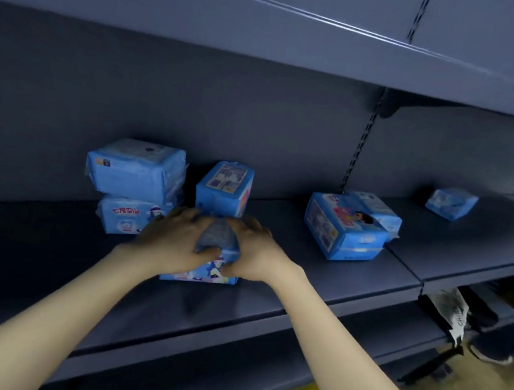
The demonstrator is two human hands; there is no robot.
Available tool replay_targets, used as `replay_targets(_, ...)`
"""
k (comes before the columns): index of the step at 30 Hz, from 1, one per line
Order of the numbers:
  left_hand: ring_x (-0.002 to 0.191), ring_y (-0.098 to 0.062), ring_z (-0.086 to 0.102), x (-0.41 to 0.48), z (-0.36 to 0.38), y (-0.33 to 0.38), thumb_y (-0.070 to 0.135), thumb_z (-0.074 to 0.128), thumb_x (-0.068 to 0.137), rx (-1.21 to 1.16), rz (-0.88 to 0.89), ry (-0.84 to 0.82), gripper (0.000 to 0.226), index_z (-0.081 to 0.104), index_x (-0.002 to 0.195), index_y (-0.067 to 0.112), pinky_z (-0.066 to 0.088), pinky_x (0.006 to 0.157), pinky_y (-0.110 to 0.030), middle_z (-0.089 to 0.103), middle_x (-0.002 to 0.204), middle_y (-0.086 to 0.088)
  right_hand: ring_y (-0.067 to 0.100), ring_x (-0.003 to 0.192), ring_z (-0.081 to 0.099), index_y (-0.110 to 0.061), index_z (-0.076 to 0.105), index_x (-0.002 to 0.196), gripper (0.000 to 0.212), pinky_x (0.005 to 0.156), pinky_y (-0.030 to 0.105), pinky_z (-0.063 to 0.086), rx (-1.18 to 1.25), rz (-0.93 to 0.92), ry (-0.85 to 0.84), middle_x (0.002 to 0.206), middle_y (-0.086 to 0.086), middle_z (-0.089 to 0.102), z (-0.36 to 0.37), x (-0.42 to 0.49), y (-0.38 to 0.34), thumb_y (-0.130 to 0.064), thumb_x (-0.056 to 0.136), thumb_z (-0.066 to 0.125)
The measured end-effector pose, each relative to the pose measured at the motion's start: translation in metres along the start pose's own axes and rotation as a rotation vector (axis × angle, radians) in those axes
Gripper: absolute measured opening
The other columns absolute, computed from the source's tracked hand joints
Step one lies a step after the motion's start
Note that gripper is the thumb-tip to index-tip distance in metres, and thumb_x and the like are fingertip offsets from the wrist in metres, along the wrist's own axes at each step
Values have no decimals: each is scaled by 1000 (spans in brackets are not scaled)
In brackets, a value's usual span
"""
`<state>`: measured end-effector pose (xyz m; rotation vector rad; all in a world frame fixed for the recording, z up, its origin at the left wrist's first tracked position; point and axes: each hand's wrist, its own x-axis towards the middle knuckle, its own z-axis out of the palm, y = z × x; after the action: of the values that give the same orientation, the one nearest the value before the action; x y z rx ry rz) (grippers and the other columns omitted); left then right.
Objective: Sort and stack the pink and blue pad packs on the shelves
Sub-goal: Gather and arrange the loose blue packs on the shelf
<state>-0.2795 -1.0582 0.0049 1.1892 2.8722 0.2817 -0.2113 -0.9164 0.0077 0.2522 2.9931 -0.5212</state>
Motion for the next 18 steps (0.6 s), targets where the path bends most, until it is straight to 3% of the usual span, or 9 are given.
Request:
replay_targets(4, 134, -16, 27, 7, -6, -11, 58, 64, 71, -48, 12, -127, 91, 19, 145, 32, 34, 105, -33, 27, 148, 6, 28, 127, 32, -26, 20, 144, 93, 101, 39, 40, 60, -66, -45, 141, 7, 24, 1, 11, 6, -23, 69, 75)
replay_targets(6, 132, -15, 26, 8, -6, -13, 46, 74, 68, -59, 11, -158, 97, 18, 146, 30, 33, 103, -31, 27, 145, 6, 27, 125, 34, -25, 22, 143, 94, 101, 36, 39, 103, -94, -59, 135, 7, 26, 0, 13, 9, -20, 67, 77)
replay_targets(14, 118, -14, 32, 2, -9, -14, 33, 81, 60, -77, -5, -148, 95, 29, 140, 30, 39, 95, -32, 37, 128, 7, 14, 110, 38, -27, 29, 138, 91, 92, 23, 42, 191, -195, -106, 118, 1, 25, -6, 11, 6, -16, 63, 81)
replay_targets(18, 115, -13, 34, -11, -12, -25, 34, 79, 62, -86, -27, -159, 91, 29, 138, 33, 41, 93, -32, 37, 124, 7, 10, 105, 40, -23, 41, 131, 82, 85, 22, 43, 266, -260, -27, 116, -1, 33, -4, 9, -7, -13, 60, 81)
